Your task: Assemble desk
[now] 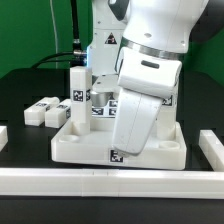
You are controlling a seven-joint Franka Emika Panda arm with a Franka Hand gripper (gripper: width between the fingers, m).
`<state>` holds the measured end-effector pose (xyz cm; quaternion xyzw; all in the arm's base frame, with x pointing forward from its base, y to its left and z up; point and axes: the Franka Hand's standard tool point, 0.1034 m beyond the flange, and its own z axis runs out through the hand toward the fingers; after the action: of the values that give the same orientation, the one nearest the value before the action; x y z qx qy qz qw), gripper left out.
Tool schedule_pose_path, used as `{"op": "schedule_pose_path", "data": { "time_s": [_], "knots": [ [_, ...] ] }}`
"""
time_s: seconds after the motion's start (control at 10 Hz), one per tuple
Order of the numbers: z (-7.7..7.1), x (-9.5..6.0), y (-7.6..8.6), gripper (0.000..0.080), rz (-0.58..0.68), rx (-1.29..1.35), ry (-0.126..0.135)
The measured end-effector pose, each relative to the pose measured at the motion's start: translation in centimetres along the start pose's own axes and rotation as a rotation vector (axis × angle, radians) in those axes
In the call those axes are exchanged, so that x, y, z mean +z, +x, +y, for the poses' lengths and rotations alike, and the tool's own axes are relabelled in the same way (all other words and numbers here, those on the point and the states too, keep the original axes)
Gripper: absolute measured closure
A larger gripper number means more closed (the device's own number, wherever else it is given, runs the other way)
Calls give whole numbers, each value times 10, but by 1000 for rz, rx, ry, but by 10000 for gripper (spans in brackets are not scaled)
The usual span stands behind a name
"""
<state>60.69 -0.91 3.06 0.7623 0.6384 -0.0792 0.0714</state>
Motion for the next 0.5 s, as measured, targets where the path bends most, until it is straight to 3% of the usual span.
{"op": "schedule_pose_path", "data": {
  "time_s": [0.2, 0.5],
  "knots": [
    [0, 0, 0, 736, 0, 2, 0],
    [15, -6, 21, 736, -5, -38, -9]
  ]
}}
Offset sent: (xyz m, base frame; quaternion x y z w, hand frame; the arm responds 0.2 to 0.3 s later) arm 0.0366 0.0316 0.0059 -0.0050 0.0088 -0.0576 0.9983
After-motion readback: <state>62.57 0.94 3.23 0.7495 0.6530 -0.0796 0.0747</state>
